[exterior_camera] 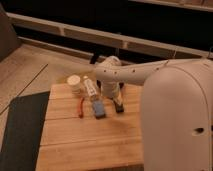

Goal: Push the ceramic bowl across the table

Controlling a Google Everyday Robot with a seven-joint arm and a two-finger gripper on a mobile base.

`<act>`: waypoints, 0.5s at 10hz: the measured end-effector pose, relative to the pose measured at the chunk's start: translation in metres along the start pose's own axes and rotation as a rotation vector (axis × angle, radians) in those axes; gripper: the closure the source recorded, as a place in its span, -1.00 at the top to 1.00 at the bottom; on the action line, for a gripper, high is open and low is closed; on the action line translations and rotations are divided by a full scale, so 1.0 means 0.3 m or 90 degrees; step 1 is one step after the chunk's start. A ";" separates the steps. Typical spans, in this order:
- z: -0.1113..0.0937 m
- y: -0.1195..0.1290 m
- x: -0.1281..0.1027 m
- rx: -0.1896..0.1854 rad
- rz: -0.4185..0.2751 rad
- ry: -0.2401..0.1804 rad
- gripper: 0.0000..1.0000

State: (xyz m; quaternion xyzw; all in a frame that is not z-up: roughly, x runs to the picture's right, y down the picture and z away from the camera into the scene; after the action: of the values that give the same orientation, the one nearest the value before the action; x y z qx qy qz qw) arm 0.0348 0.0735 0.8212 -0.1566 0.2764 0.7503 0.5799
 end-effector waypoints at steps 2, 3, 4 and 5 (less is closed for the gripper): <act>-0.001 -0.002 0.000 0.001 -0.001 -0.001 0.30; 0.000 -0.005 0.003 0.001 0.001 0.002 0.30; 0.013 -0.016 0.007 0.001 0.015 0.011 0.30; 0.051 -0.048 -0.001 0.010 0.034 0.023 0.30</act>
State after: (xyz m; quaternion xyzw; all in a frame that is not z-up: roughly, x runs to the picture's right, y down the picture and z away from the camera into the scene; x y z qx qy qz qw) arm 0.0498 0.0849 0.8302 -0.1584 0.2967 0.7603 0.5557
